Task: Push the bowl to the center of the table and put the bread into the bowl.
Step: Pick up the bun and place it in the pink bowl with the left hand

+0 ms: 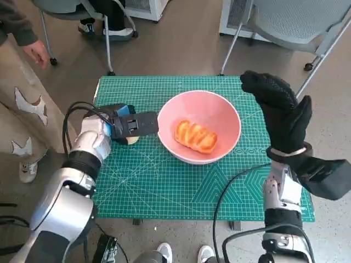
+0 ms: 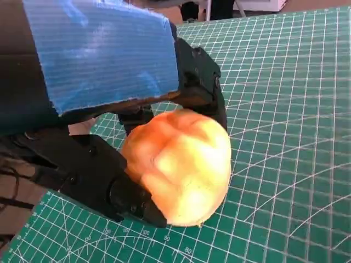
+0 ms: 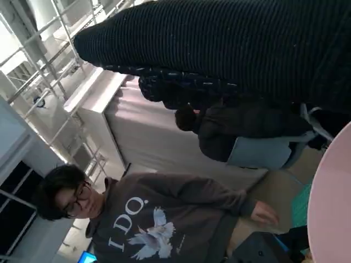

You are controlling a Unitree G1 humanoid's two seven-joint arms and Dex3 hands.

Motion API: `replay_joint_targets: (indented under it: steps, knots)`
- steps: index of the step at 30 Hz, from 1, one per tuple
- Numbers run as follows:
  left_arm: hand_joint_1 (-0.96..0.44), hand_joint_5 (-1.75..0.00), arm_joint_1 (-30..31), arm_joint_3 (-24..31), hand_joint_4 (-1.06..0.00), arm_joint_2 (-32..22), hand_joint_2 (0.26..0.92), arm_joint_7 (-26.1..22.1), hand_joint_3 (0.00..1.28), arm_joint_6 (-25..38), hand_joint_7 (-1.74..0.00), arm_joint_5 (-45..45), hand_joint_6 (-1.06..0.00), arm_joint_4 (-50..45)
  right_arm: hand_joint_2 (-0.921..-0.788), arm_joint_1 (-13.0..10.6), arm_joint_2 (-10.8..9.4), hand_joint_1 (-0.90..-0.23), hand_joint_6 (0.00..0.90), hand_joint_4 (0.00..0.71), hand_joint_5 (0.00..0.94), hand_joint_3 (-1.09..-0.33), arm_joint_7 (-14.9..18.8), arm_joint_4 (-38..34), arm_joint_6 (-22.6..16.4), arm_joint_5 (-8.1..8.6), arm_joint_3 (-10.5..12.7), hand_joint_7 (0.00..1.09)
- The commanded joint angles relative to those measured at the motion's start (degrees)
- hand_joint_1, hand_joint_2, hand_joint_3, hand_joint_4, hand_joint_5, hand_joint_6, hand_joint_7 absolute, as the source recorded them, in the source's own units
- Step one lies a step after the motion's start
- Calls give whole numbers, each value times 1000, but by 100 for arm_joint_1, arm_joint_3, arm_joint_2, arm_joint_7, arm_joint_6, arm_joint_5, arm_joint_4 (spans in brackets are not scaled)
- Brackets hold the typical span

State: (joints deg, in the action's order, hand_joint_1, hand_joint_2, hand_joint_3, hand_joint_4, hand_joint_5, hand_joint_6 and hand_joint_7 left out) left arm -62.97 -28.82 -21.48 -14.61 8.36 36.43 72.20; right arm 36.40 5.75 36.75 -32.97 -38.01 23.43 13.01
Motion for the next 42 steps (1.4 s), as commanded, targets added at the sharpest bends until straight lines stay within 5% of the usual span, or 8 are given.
replay_joint_targets:
  steps: [1, 9, 19, 32, 42]
  knots:
    - [1, -1371, -12, 242, -564, -394, 920, -193, 94, 147, -1006, -118, -705, -1138, -921, -138, -11, -664, 96, 273, 1, -659, 56, -44, 36, 43, -16, 518]
    - [1, -1361, 971, 1054, -657, -922, 894, -104, 89, 323, -853, -347, -765, -4217, -921, -107, 7, -666, 96, 272, 1, -659, 78, -68, 50, 47, -22, 519]
    - [2, -1151, 1525, 1582, -751, -841, 889, -114, 63, 450, -1020, -256, -717, -6339, -921, -105, -1, -651, 95, 266, 0, -661, 93, -92, 12, 14, -44, 521]
    - [2, -1059, 1657, 1239, -766, -379, 905, -314, 34, 375, -1122, -72, -690, -7096, -921, -118, 6, -643, 94, 259, 0, -668, 142, -139, -22, 19, -35, 523]
    - [2, -1095, 1366, 766, -755, 43, 919, -462, 29, 7, -1141, -65, -649, -6574, -921, -143, 5, -641, 96, 260, 1, -667, 152, -183, -93, 9, -35, 524]
